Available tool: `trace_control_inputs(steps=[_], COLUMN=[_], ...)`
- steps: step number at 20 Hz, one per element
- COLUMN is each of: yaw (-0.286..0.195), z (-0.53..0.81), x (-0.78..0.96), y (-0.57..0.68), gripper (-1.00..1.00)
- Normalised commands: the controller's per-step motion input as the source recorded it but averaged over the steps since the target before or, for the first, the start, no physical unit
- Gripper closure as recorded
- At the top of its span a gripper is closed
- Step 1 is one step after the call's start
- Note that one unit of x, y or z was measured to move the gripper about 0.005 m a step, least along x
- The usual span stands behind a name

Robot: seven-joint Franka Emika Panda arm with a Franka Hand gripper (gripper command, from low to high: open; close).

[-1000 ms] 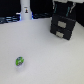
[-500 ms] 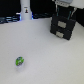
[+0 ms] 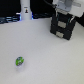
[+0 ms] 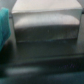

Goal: Open the kcup holder, insert the kcup into the holder, and close the kcup holder

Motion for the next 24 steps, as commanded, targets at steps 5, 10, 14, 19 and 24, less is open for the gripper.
trace_control_inputs(steps=[5, 10, 14, 19, 24], yaw=[-0.004, -0.005, -0.003, -0.004, -0.01], z=[-0.34, 0.0, 0.0, 0.02, 0.12], x=[-0.26, 0.0, 0.02, 0.03, 0.42], y=[0.0, 0.0, 0.0, 0.0, -0.07], gripper=[1.0, 1.0, 1.0, 1.0, 1.0])
